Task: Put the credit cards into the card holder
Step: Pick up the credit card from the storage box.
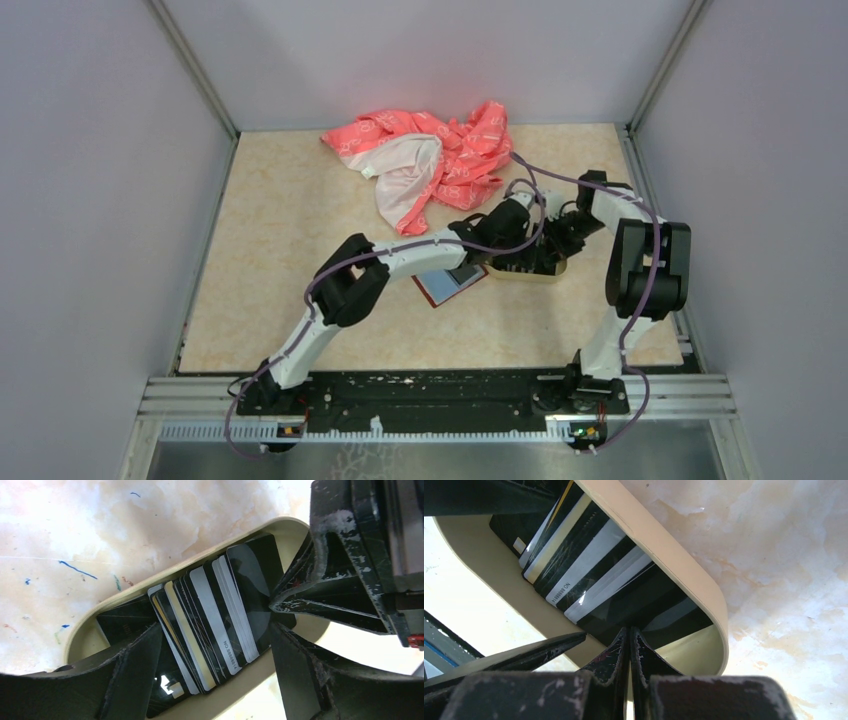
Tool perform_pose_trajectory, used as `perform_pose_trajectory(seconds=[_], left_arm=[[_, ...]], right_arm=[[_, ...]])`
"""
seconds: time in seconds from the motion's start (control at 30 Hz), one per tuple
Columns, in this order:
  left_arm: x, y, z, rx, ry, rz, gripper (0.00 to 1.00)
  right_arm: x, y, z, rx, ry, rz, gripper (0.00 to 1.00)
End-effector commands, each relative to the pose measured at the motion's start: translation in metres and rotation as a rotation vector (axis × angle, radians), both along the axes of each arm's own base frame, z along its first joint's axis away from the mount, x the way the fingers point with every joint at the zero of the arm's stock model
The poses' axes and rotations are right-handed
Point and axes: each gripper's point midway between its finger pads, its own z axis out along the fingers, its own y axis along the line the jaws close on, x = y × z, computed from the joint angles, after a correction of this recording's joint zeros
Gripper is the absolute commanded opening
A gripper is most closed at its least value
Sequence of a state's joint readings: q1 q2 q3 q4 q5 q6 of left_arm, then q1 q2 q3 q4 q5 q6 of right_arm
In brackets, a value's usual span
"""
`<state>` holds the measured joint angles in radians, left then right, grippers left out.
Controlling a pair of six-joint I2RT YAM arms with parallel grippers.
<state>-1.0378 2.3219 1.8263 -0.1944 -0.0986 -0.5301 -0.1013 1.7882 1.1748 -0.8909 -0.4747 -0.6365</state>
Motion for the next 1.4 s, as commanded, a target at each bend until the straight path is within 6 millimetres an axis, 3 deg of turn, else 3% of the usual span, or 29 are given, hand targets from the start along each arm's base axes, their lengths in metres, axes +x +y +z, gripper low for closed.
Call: perform_pose_trajectory(seconds=[0.0,0.27,0.57,0.87,1.0,1.13,1.37], left_arm=[[-0.024,-0.007,-0.018,-0.034,0.135,-0.071,0.84],[-0.029,-0.02,0.03,-0.311,0.194,-0.125,0.73],[-0.04,-0.024,0.049,-0.488,0.285,-0.177,0.49],[-0.042,-0.024,0.056,-0.546,0.302,-0.169,0.38],[-0.043,-0.026,0.062,-0.602,0.307,-0.179,0.38],[-0.045,-0.031,0.062,-0.631,0.337,-0.205,0.49],[-0.042,-0.036,0.044,-0.599,0.374,-0.185,0.6]], right_arm=[[0.011,0.002,0.014,0.025,-0.049,0.013,0.01],[0.011,0.004,0.017,0.043,-0.054,0.015,0.01],[0.011,0.005,0.021,0.065,-0.06,0.015,0.01],[0.011,0.004,0.023,0.075,-0.066,0.012,0.01],[0.011,0.005,0.025,0.083,-0.068,0.014,0.01],[0.011,0.004,0.025,0.087,-0.068,0.009,0.01],[0.01,0.001,0.024,0.089,-0.06,0.002,0.01]])
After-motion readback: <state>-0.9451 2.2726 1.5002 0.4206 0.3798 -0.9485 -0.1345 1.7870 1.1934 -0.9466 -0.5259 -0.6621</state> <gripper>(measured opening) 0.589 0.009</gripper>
